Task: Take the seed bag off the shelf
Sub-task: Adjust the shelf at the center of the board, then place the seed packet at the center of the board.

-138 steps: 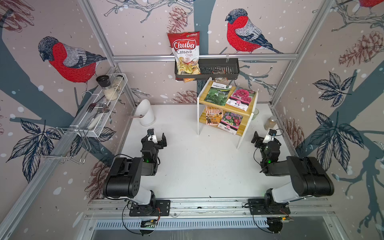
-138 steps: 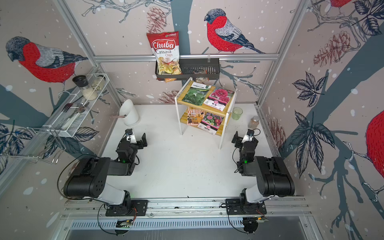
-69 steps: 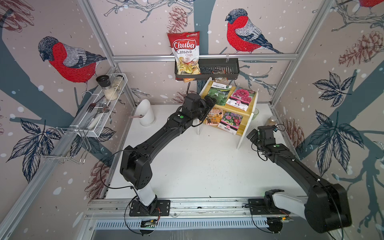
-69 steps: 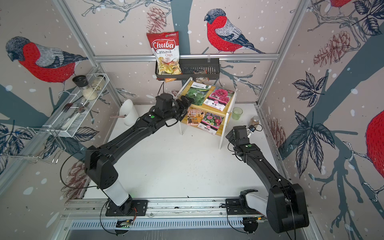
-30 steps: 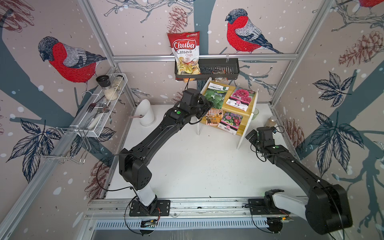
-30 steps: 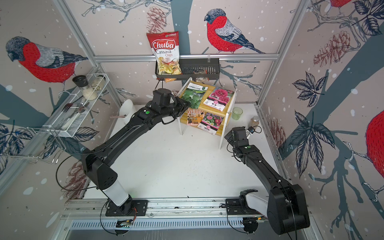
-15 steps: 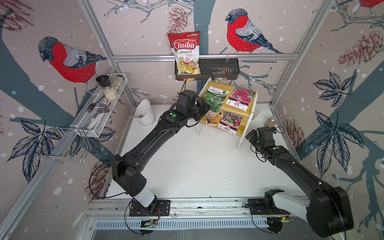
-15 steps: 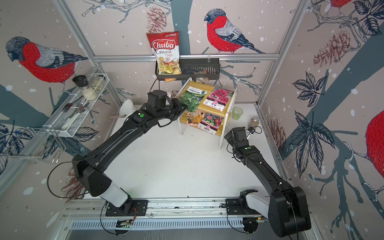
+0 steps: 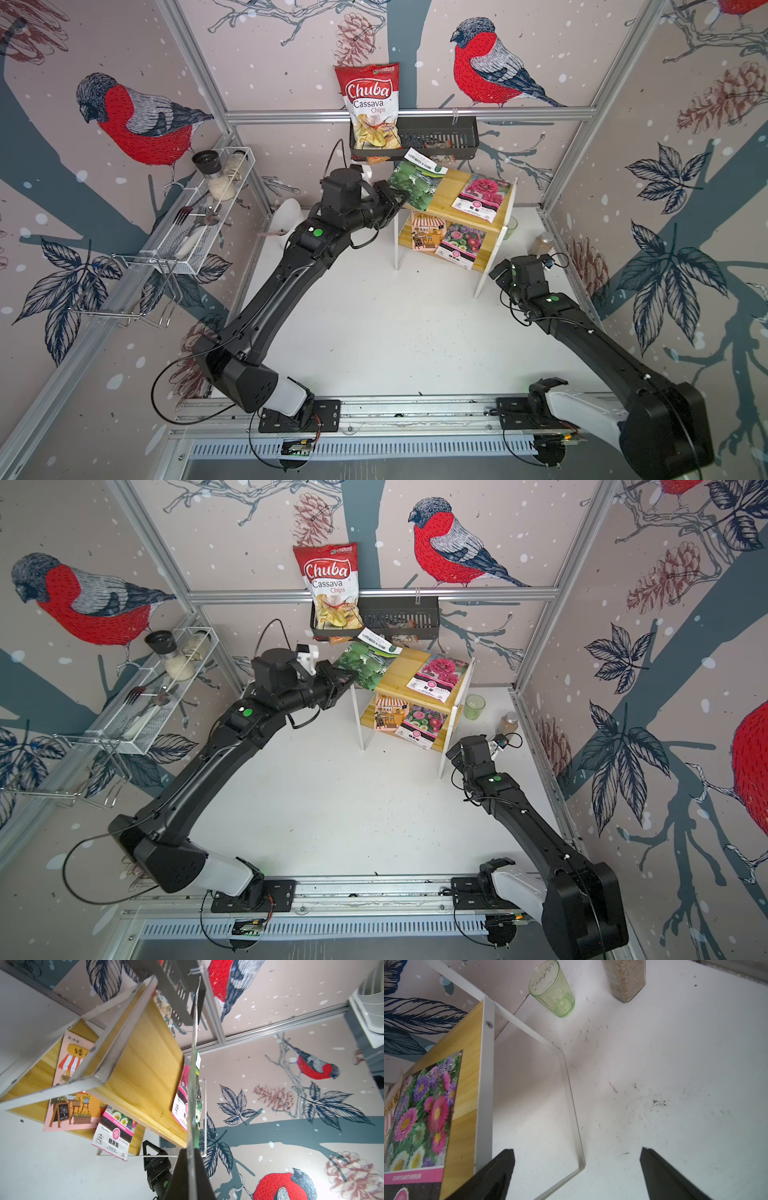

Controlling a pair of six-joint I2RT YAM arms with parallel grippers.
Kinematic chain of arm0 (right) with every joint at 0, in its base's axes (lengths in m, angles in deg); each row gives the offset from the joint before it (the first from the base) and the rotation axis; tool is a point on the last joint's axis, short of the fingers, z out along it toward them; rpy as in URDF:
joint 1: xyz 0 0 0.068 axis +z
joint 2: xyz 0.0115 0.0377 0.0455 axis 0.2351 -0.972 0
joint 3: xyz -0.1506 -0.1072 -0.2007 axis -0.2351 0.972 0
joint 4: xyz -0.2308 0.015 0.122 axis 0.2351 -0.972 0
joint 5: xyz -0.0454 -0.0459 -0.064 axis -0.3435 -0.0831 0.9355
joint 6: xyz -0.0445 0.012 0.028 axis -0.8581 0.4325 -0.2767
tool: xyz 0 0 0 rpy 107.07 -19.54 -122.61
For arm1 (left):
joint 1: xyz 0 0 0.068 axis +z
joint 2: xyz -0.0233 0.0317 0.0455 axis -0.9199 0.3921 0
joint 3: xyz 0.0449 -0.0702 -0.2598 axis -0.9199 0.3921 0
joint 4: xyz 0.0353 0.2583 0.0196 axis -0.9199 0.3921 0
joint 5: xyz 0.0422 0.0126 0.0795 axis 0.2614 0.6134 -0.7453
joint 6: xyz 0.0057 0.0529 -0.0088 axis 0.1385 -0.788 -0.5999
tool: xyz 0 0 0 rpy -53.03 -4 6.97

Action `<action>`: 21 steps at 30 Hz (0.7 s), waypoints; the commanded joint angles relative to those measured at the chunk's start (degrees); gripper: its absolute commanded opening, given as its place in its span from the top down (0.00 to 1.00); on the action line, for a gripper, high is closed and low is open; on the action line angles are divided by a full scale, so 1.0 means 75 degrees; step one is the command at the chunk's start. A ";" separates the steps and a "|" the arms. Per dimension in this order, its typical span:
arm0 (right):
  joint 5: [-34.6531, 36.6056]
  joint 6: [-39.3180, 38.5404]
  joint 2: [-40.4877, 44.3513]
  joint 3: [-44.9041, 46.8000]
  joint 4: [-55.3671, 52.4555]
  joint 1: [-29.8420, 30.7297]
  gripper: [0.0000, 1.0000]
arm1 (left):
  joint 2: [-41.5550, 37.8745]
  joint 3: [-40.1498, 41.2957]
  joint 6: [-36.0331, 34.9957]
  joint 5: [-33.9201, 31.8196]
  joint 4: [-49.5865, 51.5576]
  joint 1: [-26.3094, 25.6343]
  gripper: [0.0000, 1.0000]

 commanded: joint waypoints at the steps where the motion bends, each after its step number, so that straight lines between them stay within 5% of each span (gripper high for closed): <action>1: 0.0292 0.0057 0.0154 -0.0088 -0.0348 0.0073 0.00 | -0.0507 0.0213 -0.0317 0.0376 -0.0232 0.0345 1.00; 11: 0.0412 0.0370 0.0544 0.0003 -0.0724 0.0428 0.00 | -0.3003 0.4104 -0.0176 0.0999 -0.0436 0.2309 1.00; 21: 0.0837 0.1231 0.0463 -0.0003 -0.0936 0.1838 0.00 | -0.3240 0.7219 -0.0632 0.0493 -0.1685 0.2943 1.00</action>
